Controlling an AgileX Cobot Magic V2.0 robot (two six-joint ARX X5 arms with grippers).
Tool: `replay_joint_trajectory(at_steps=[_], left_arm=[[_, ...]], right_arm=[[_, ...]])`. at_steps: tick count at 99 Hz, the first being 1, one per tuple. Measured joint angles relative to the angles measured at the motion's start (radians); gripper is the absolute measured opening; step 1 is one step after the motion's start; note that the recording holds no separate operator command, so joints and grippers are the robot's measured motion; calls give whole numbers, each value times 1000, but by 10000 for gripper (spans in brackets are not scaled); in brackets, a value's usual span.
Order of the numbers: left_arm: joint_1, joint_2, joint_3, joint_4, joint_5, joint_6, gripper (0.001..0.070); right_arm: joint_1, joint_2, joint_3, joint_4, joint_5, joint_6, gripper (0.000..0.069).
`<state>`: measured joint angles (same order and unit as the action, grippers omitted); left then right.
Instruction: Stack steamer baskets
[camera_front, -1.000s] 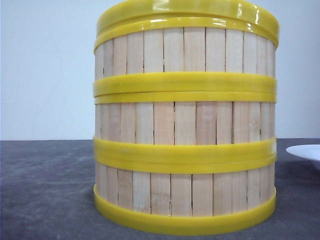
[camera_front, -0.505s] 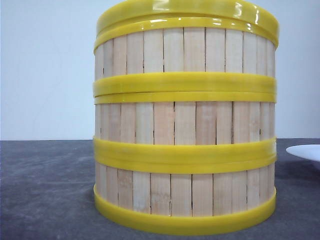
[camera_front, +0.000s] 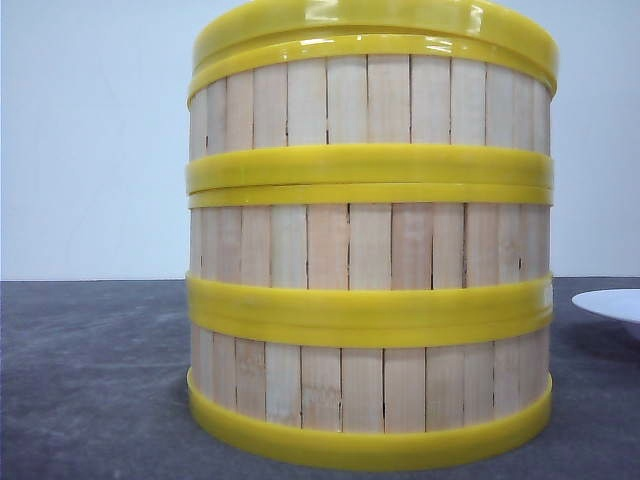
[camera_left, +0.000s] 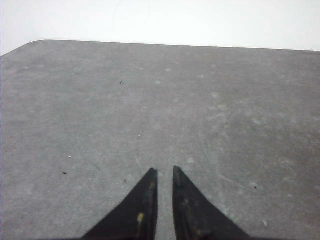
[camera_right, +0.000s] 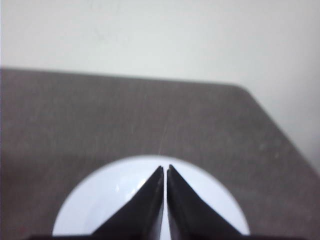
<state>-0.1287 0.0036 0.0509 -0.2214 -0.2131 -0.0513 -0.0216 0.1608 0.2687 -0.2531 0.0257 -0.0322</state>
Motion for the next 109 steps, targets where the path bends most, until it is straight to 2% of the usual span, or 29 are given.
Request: replay_joint_trajectory(at_steps=[34, 109], left_arm=[[0, 0, 0, 0, 0, 0, 28], [0, 0, -1, 1, 0, 0, 28]], right_arm=[[0, -152, -235, 25, -6, 12, 4], [-4, -156, -245, 85, -3, 22, 4]])
